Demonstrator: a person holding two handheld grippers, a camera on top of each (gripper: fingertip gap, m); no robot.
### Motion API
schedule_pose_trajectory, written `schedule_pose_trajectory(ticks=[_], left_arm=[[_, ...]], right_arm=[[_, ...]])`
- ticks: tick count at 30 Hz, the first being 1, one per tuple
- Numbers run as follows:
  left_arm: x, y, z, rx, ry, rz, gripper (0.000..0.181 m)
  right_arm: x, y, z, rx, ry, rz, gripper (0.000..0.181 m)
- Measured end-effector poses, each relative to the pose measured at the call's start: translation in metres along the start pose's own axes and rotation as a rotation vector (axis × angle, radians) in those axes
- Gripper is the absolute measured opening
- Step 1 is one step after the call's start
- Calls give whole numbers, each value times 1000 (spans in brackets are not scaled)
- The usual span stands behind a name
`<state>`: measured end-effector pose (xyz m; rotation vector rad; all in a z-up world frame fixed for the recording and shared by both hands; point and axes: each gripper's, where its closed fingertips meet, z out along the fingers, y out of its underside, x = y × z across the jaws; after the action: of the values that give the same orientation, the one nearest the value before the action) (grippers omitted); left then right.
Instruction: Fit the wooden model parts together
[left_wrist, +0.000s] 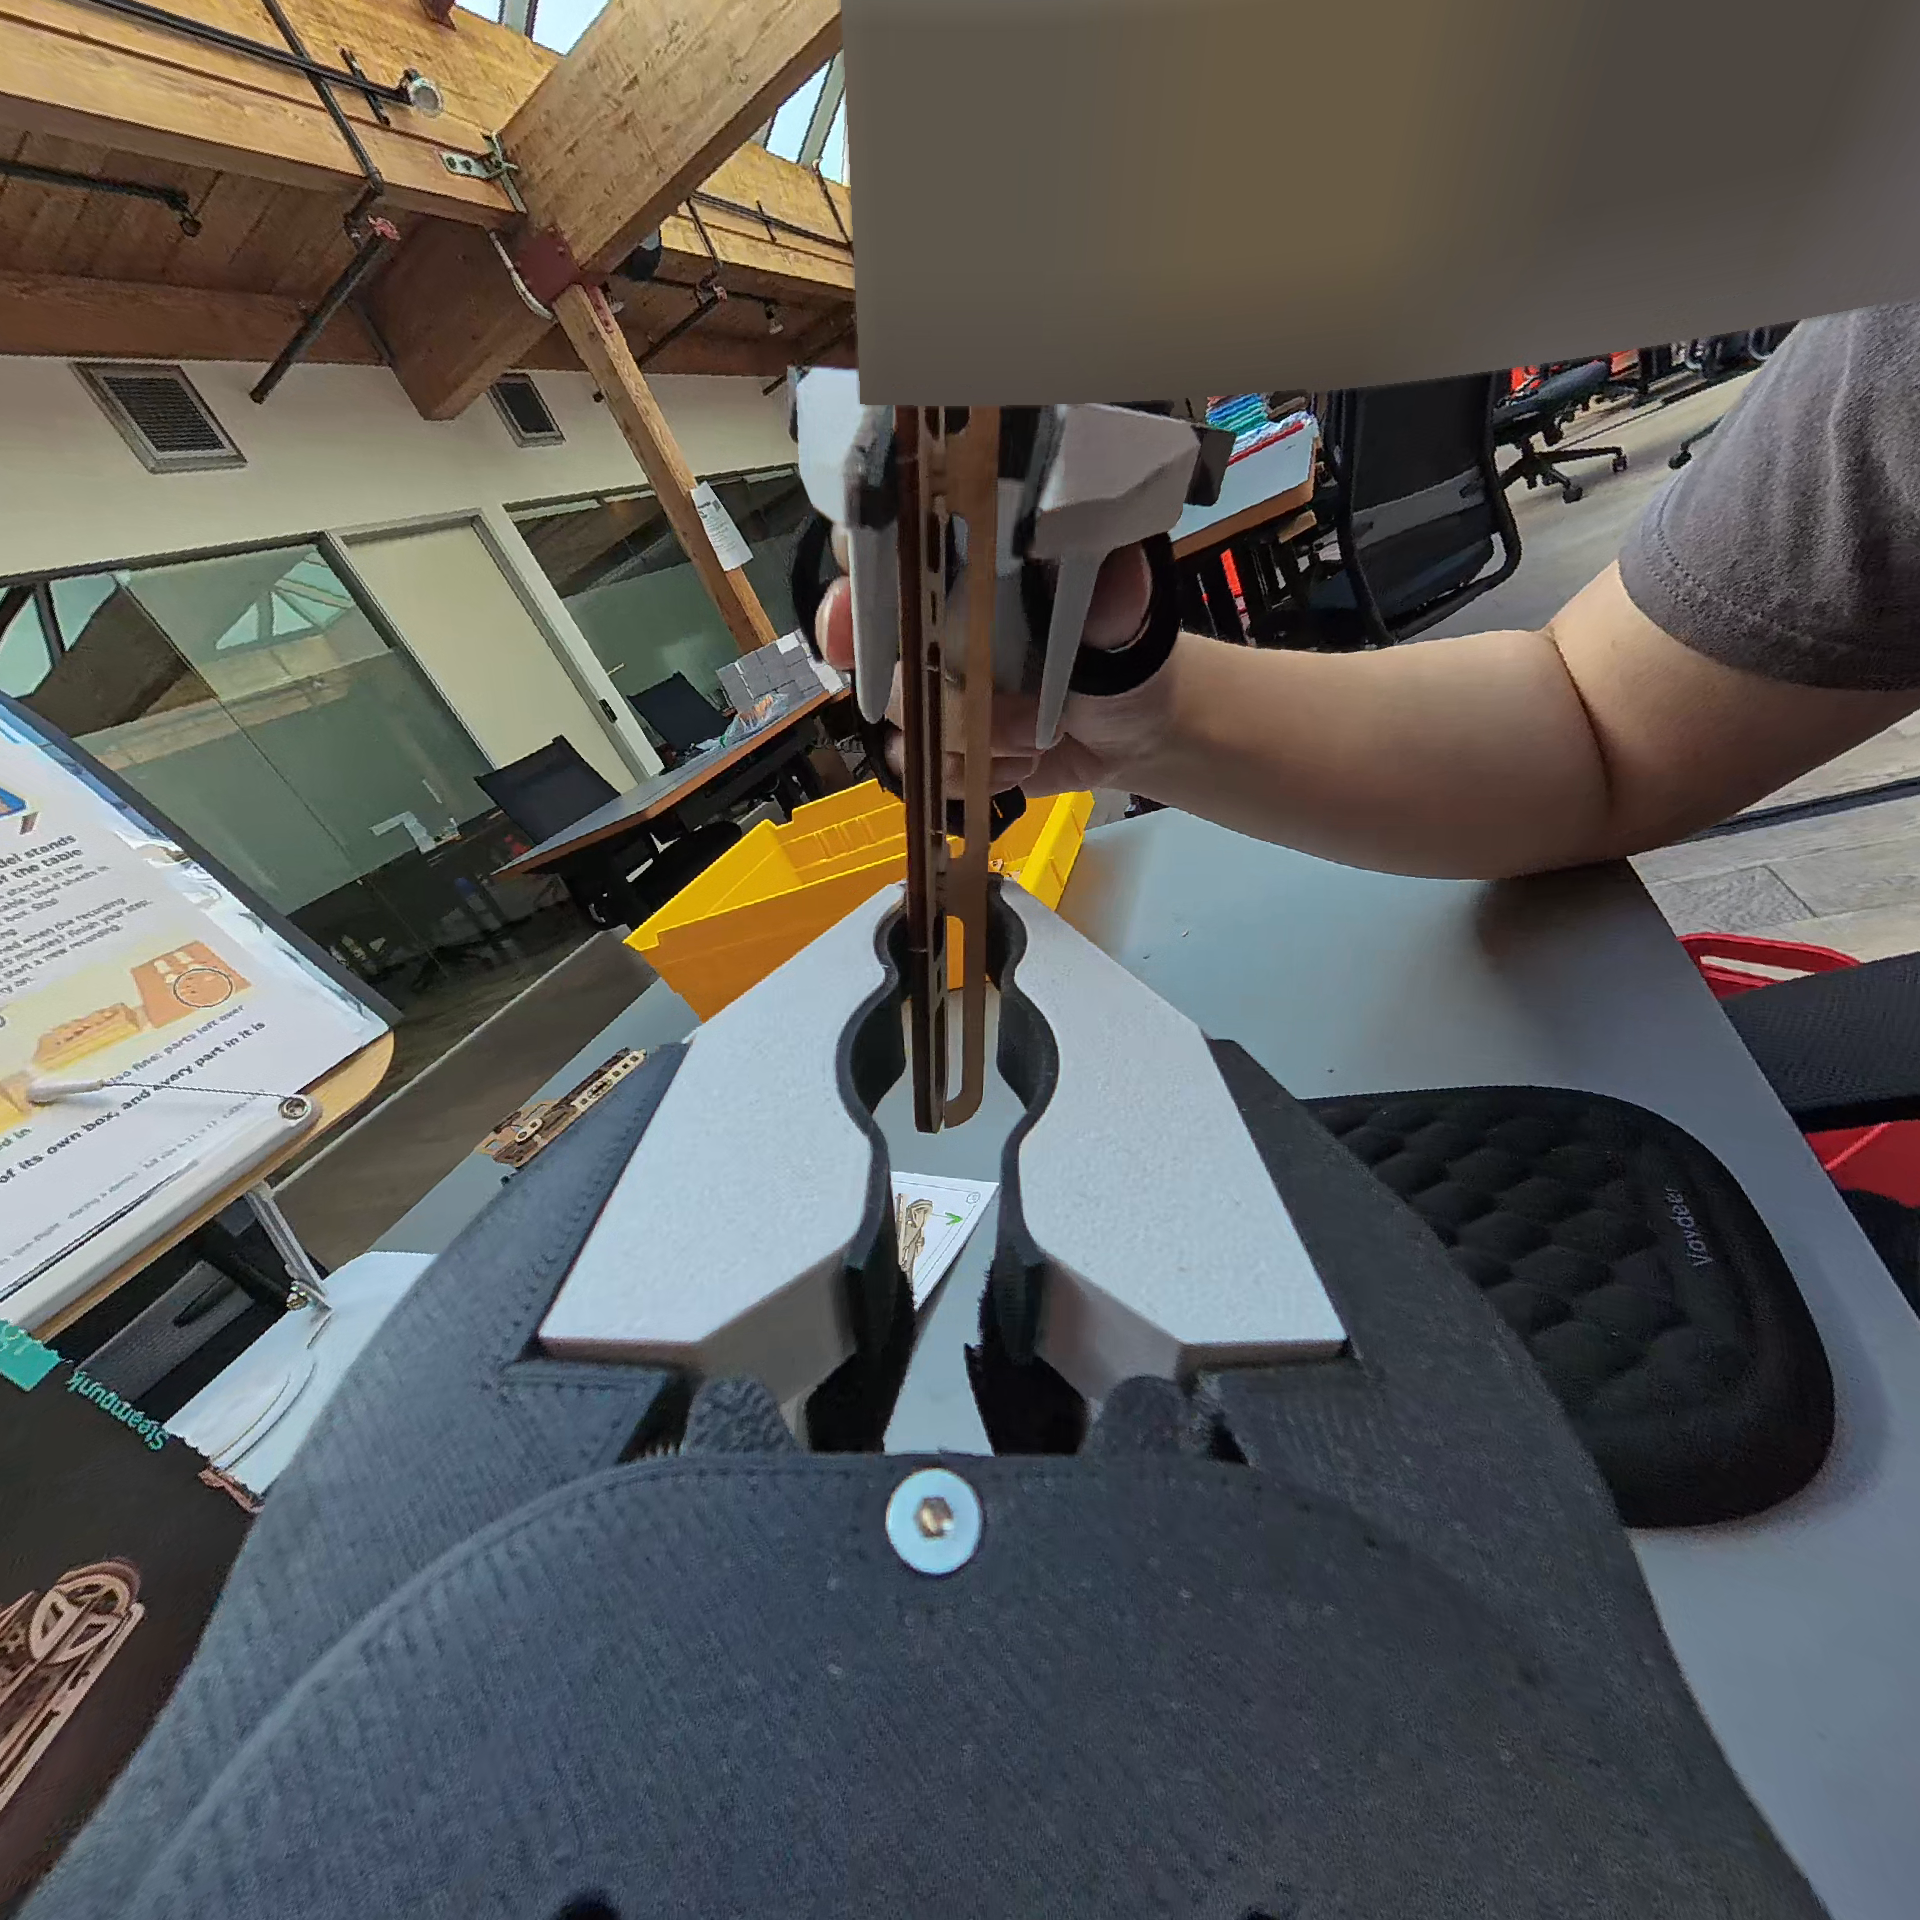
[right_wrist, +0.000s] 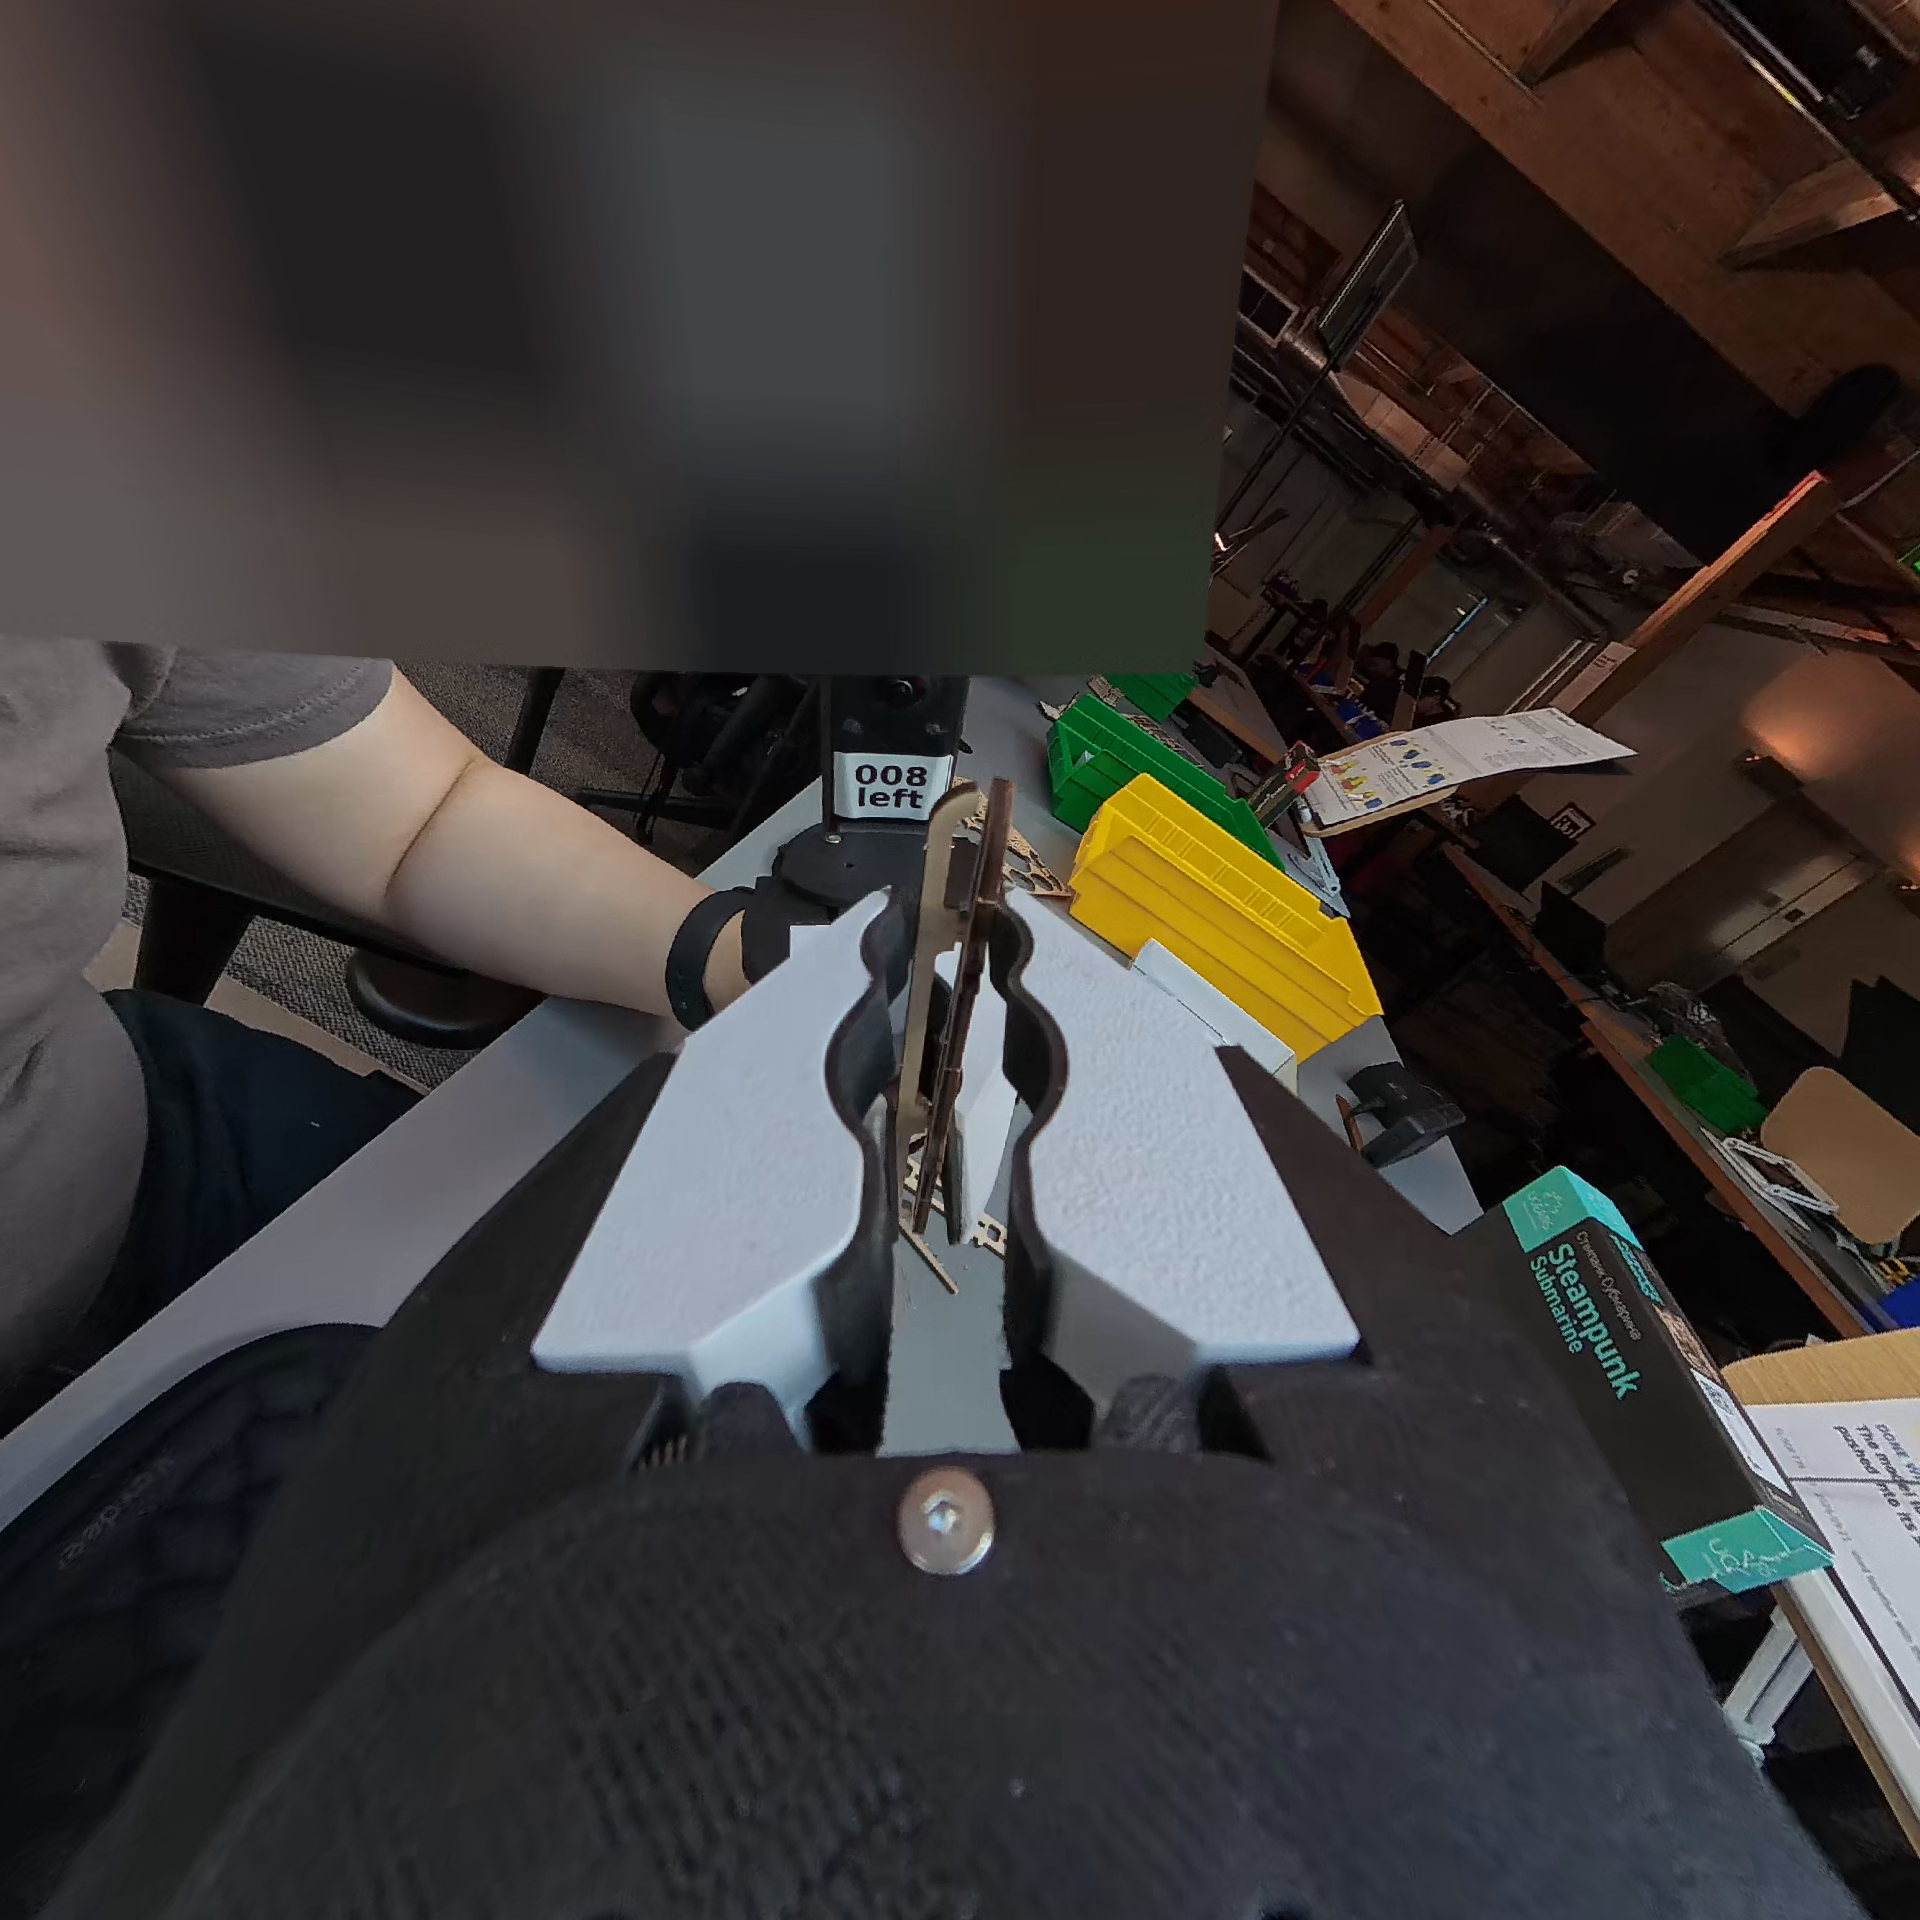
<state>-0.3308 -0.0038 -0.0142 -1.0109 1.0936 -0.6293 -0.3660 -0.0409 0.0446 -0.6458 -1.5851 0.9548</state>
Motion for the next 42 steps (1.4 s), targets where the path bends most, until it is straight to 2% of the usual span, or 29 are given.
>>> schedule_pose_trajectory(ticks=[3,6,9,12,15,20,32,42], left_arm=[[0,1,0,-3,3,-3,8],[3,3,1,-17,19,-5,9],[1,5,2,-34,-5,5,9],[-4,-7,0,1,-79,54,12],[-2,-15,3,-17,-83,69,19],[-7,-20,2,-23,-123,85,17],[-12,-9,-6,-93,-163,139,12],[-9,-8,-5,-91,-160,131,11]], right_arm=[[-4,2,-3,-26,-25,-2,21],[-2,3,-7,-30,-15,-11,11],[-2,5,-9,-12,-15,7,11],[2,8,-11,8,2,33,10],[4,7,-10,56,18,53,10],[5,18,-4,40,42,37,10],[1,25,-1,15,17,23,9],[-1,27,-1,-16,29,-15,9]])
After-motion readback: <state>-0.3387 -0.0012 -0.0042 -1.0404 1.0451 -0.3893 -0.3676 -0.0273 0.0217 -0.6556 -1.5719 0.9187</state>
